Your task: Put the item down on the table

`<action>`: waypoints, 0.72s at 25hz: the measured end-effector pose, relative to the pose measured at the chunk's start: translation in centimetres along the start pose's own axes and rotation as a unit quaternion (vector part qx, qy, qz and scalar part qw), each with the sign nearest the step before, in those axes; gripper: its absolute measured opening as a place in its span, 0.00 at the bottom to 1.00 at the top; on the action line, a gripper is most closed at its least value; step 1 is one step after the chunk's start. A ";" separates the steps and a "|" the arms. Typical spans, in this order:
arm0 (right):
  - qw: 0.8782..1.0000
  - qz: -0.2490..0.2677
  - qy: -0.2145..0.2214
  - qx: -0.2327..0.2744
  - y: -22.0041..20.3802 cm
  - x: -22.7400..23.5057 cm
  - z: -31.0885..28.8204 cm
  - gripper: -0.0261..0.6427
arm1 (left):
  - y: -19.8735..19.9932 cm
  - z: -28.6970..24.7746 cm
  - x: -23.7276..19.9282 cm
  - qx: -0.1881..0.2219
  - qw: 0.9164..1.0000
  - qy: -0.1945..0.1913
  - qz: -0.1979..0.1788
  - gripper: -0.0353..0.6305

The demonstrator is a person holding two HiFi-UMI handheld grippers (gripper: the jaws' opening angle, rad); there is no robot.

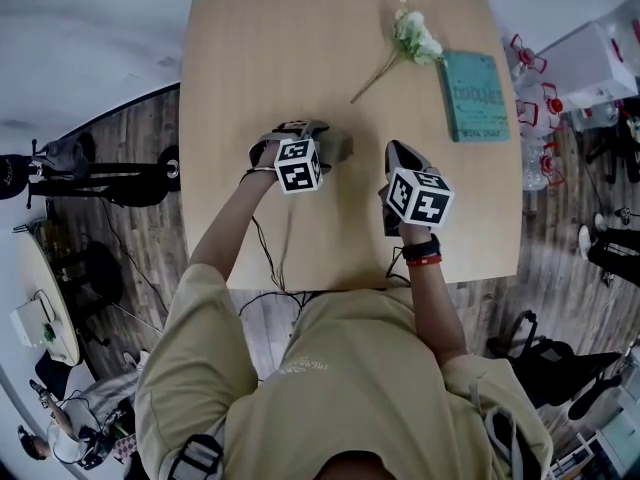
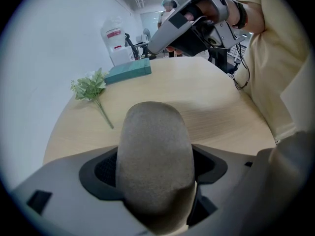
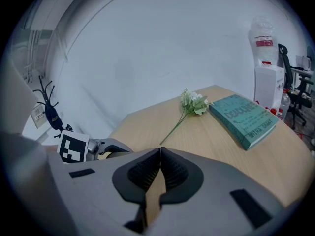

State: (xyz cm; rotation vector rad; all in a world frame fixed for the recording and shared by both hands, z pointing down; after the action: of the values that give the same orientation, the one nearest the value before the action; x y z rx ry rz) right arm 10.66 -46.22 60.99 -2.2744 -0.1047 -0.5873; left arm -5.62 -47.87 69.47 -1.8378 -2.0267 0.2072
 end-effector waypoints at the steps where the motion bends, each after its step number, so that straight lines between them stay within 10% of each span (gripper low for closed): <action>1: 1.000 -0.001 0.000 -0.002 0.0 0.1 -0.1 0.04 | 0.0 -0.2 0.0 0.002 1.000 -0.006 -0.004 0.62; 18: 1.000 -0.005 -0.002 -0.021 -0.8 0.7 -1.3 0.04 | -1.2 -3.1 1.5 -0.035 0.997 -0.061 -0.032 0.62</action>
State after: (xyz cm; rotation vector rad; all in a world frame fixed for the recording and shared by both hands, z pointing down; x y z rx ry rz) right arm 10.59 -46.63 62.64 -2.3166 -0.1064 -0.5940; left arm -5.66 -47.01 73.02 -1.8404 -2.1990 0.2382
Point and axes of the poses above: the fingertips, and each gripper's own axes: z backward along the fingers, x to its right, y out of its top, the point moved 5 cm from there along z, backward along the fingers, and after that the axes turned 5 degrees about -z, right-handed, at the moved point
